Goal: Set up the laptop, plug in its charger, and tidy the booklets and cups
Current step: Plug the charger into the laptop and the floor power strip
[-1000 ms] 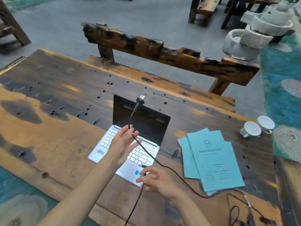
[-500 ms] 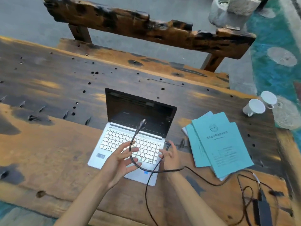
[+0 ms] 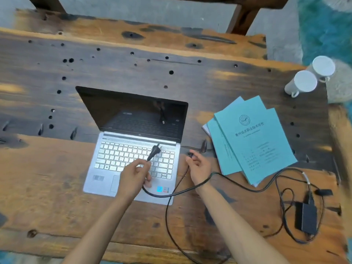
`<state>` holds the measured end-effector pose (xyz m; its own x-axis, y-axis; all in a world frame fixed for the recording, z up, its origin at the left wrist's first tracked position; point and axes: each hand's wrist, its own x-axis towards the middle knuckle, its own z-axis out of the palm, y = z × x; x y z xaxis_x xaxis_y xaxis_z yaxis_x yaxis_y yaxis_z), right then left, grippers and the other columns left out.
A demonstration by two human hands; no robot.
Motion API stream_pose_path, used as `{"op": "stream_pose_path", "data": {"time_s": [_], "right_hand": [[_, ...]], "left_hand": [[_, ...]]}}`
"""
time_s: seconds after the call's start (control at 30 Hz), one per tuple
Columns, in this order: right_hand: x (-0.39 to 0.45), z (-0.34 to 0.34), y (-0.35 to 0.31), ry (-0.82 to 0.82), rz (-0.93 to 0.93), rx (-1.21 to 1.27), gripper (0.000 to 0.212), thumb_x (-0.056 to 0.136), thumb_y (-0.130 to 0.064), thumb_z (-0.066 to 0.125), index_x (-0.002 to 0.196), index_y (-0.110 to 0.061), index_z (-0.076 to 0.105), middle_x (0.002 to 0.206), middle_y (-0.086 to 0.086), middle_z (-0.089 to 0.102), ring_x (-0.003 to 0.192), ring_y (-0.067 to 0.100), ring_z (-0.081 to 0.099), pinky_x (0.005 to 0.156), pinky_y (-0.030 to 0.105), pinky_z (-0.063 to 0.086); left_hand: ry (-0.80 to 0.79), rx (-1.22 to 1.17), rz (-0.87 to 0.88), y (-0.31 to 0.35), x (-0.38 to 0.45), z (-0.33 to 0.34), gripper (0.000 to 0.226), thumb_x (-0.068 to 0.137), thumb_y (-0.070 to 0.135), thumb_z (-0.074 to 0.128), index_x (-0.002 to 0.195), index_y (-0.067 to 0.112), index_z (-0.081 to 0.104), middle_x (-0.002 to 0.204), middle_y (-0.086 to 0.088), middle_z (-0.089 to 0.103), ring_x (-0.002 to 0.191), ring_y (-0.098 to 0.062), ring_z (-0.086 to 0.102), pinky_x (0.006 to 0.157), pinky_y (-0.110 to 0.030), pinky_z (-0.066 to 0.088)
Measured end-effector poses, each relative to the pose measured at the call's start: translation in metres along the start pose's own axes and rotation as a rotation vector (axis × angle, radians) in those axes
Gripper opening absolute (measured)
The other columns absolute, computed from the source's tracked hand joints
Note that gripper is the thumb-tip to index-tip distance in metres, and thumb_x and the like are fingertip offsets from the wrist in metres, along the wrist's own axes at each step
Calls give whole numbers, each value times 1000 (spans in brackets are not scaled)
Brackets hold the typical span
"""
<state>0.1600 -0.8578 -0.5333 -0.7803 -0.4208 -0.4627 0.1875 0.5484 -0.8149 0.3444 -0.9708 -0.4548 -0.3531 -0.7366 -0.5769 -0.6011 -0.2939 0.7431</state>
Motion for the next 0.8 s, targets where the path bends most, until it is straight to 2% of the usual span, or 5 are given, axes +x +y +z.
{"op": "stream_pose_path", "data": {"time_s": [0.2,0.4,0.53,0.67,0.8], "right_hand": [[15,2,13,-22,62,14,26,87,-13,78,112,-12,72,90,3,68,78,8,63,68,4,47],[20,8,20,-29,10,-169,18,91,-9,69,105,-15,79,93,2,73,73,3,64,73,3,47],[18,12,20,-16,3,-162,15,87,-17,74,101,-16,78,84,-2,72,61,-10,61,67,2,49],[17,14,17,6,32,-84,12,81,-21,83,91,-15,78,77,-8,69,70,-18,61,60,-2,43],[19,13,15,46,68,0,16,82,-18,84,95,-11,79,76,-12,70,71,-18,63,62,-3,44]], "left_hand": [[84,335,320,-18,28,21,16,103,16,51,100,31,54,87,6,66,77,-13,62,68,-33,50],[-62,500,329,-26,47,36,49,101,-1,39,144,22,46,150,13,34,147,-4,24,115,-18,22],[-113,560,367,-30,55,35,57,100,6,35,153,25,35,158,16,25,155,-8,10,123,-28,17],[-153,590,409,-30,58,36,64,99,21,31,149,60,19,160,25,21,156,-8,7,125,-37,12],[-168,605,401,-34,59,35,60,99,30,26,149,61,17,164,17,25,156,-9,6,126,-40,6]]}}
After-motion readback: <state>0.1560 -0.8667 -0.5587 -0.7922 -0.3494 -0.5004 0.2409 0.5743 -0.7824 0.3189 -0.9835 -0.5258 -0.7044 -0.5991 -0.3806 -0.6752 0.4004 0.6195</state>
